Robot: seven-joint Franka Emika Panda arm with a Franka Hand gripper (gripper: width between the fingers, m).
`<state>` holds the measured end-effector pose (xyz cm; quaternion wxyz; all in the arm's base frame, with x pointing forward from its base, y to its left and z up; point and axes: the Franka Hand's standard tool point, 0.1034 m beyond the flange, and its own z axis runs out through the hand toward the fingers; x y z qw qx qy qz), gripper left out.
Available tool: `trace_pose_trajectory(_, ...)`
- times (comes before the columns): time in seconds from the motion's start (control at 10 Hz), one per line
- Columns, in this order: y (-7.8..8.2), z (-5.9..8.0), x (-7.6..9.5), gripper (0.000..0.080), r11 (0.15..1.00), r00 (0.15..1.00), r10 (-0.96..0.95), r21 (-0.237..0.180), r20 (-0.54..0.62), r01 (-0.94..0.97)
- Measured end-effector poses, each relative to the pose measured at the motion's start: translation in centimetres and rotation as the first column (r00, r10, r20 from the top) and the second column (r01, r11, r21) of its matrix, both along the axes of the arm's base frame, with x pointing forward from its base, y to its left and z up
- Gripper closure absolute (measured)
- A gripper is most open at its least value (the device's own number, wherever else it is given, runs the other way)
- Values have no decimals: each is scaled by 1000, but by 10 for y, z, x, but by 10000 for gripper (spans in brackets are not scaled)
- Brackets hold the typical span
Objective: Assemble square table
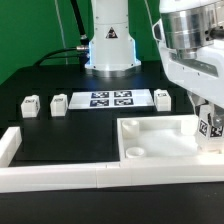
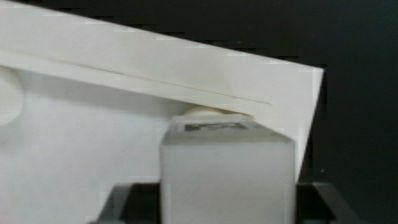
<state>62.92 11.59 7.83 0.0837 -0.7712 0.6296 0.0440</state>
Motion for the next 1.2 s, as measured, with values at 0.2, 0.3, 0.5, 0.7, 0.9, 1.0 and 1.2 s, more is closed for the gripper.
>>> trace_pose_trajectory(0.2, 1, -1, -1, 435, 999, 999, 53, -8, 7, -53)
trace_pose_trajectory(0.3, 5, -2, 0, 435, 972, 973, 230, -50, 31, -229)
trace_pose_trajectory(0.5, 9, -1, 5, 178, 872, 869, 487, -102, 90, -479)
trace_pose_trajectory(0.7, 9, -2, 4, 154, 805, 800, 593, -118, 98, -582)
trace_pose_trajectory(0.9, 4, -3, 6, 151, 609, 601, 793, -165, 101, -775)
trace_pose_trajectory(1.0, 1, -2, 9, 150, 462, 455, 887, -205, 84, -863)
trace_pose_trajectory(1.2, 1, -2, 9, 232, 384, 376, 923, -223, 80, -896)
